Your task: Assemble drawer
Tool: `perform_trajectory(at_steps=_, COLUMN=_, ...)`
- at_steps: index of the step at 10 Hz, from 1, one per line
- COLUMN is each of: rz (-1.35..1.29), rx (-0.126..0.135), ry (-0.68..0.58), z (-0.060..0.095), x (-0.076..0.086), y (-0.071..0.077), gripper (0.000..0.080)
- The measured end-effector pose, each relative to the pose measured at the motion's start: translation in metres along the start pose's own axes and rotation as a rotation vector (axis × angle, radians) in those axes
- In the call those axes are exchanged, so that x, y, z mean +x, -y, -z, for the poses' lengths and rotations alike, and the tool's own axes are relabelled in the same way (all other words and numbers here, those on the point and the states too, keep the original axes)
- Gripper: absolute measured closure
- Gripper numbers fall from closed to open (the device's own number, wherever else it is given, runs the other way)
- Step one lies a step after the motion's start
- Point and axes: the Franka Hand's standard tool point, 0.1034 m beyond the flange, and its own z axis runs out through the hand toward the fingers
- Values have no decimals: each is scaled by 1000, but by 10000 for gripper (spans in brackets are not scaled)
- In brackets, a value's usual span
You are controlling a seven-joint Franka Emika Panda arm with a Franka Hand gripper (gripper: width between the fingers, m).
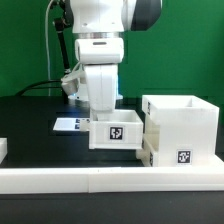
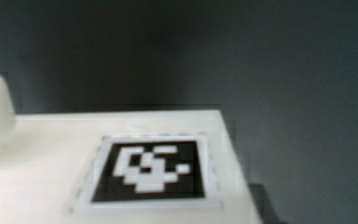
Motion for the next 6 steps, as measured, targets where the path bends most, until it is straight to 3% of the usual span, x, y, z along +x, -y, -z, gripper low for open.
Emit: perform_trajectory(at_steps=6, rz=38, rx=9, ry=1, z=1, x=2, y=-3, gripper=757)
